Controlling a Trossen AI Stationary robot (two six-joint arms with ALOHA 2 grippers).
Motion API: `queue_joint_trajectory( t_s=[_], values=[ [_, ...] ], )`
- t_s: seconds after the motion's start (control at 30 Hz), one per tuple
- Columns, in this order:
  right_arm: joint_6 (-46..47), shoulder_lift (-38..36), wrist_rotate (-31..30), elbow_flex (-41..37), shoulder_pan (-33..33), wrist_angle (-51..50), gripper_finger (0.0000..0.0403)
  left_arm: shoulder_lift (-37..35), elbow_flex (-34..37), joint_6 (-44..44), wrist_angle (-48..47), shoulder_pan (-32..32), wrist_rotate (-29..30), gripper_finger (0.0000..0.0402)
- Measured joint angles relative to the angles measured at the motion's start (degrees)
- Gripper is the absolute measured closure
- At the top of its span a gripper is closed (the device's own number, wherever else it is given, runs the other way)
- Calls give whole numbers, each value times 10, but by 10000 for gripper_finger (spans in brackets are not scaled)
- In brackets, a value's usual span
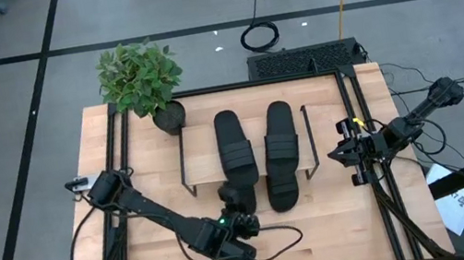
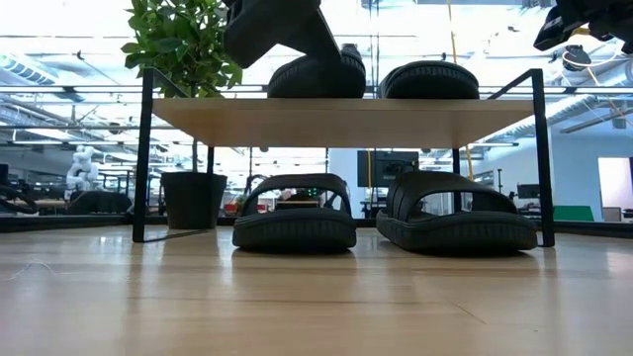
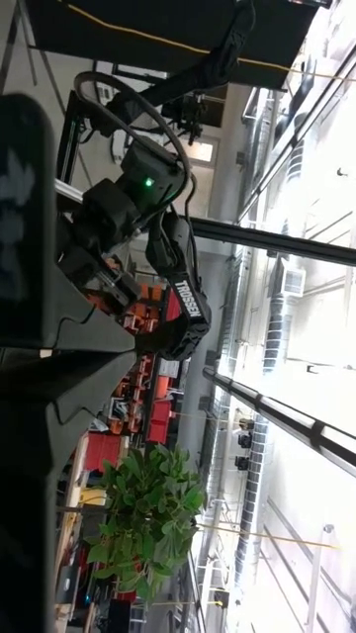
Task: Pick and place slides into the shelf
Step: Adjust the top left black slide on the shelf, then return to Home Position
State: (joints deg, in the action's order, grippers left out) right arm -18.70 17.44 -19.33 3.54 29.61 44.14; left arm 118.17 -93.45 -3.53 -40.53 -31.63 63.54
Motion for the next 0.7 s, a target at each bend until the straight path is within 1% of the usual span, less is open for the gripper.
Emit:
queue_joint_trajectory(
  t_s=[0.23,0.33,0.53,0.63,0.7],
  values=[
    [0,0,0,0,0,0,403,-1,0,-16,-3,-6,18,401],
    [0,0,0,0,0,0,403,-11,0,-25,-14,-25,29,401],
    [-10,0,3,0,0,7,403,-55,0,-30,-28,-74,43,401],
    [-15,0,37,0,2,7,403,-84,0,-24,-51,-103,63,401],
    [-15,0,59,0,2,4,403,-107,2,-36,-95,-120,74,401]
  ],
)
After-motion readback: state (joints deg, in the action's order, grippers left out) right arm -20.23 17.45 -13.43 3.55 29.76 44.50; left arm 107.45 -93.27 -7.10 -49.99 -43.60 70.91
